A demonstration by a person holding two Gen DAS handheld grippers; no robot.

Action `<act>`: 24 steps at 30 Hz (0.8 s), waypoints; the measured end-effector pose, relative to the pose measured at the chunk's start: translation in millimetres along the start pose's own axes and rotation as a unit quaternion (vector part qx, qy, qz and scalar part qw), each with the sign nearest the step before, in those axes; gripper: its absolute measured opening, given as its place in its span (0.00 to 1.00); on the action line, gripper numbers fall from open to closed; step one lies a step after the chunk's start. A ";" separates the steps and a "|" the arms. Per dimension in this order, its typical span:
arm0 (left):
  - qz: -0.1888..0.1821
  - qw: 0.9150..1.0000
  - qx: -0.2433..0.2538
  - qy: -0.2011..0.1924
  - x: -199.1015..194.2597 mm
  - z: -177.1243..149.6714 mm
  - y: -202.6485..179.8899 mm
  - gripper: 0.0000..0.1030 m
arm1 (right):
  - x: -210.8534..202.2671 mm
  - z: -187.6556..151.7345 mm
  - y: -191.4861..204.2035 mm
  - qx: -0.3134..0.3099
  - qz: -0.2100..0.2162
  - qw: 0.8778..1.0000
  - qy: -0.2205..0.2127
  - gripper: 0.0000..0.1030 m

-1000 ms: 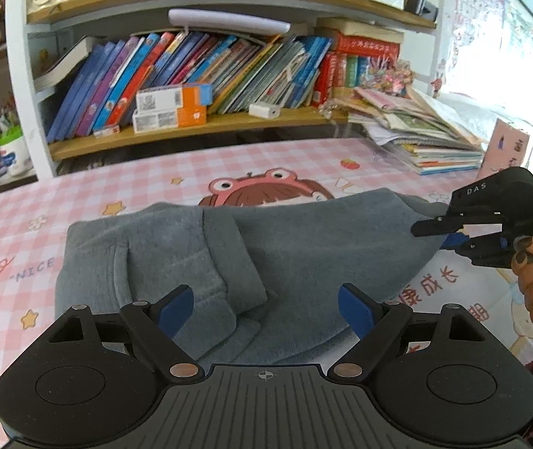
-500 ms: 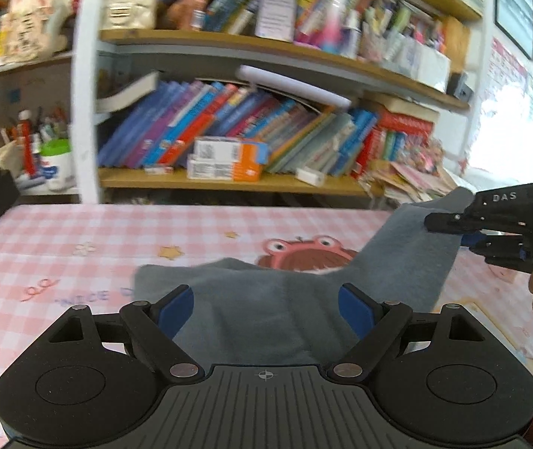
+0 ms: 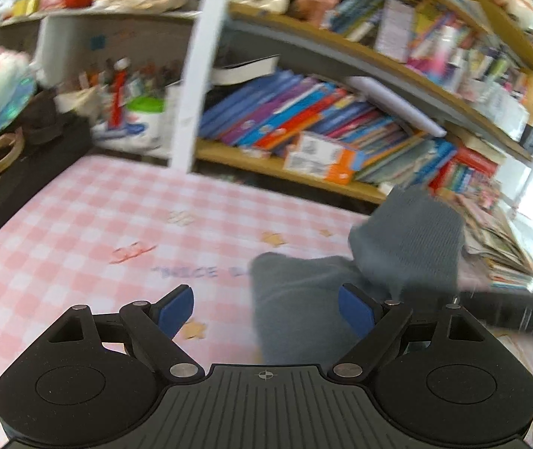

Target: Fold clothes

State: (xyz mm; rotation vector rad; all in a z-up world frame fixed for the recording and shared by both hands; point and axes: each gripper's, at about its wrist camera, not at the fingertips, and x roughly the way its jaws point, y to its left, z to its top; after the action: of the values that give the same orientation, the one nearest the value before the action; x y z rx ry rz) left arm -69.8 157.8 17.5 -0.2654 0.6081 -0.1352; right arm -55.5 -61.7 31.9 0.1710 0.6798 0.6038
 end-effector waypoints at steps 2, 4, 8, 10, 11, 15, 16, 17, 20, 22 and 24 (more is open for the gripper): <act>0.010 1.000 -0.017 0.006 -0.3 0.9 12.6 0.84 | 20.6 -5.9 8.0 -0.008 -0.003 0.999 0.042 0.26; 0.012 0.999 -0.032 0.005 -1.2 2.6 21.7 0.84 | 31.8 -10.3 12.3 -0.007 0.004 0.998 0.067 0.33; 0.001 0.999 -0.038 -0.008 -1.7 6.1 24.8 0.84 | 31.5 -9.6 19.8 -0.016 0.019 0.998 0.064 0.48; -0.012 0.999 -0.034 -0.016 0.6 7.9 20.9 0.84 | 22.7 -7.1 19.3 -0.018 0.020 0.999 0.045 0.55; -0.019 0.999 -0.031 -0.019 2.0 9.0 18.6 0.84 | 18.3 -5.8 19.0 -0.020 0.021 0.999 0.035 0.56; -0.041 0.999 -0.019 -0.021 12.2 12.3 5.4 0.84 | -4.4 -3.6 8.4 -0.016 -0.003 1.000 -0.005 0.62; -0.046 0.999 -0.017 -0.020 15.7 12.7 1.2 0.84 | -9.7 -3.1 3.3 -0.010 -0.010 1.000 -0.014 0.64; -0.050 0.998 -0.014 -0.018 19.2 13.1 -3.1 0.84 | -14.1 -2.8 -3.0 -0.002 -0.018 1.000 -0.022 0.64; -0.066 0.998 -0.006 -0.013 29.3 13.0 -16.3 0.84 | -26.6 -2.3 -21.9 0.023 -0.042 0.998 -0.041 0.65; -0.077 0.997 0.002 -0.010 35.9 11.8 -24.7 0.84 | -32.2 -3.2 -35.1 0.042 -0.063 0.996 -0.043 0.67; -0.082 0.997 0.008 -0.002 44.2 10.1 -31.2 0.84 | -34.6 -5.5 -50.2 0.063 -0.091 0.993 -0.036 0.67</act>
State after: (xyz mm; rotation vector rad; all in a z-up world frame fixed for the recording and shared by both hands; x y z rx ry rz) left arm -29.5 121.0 10.3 -0.3006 0.5813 -0.2982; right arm -56.9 -122.8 29.4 0.2456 0.6551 0.3785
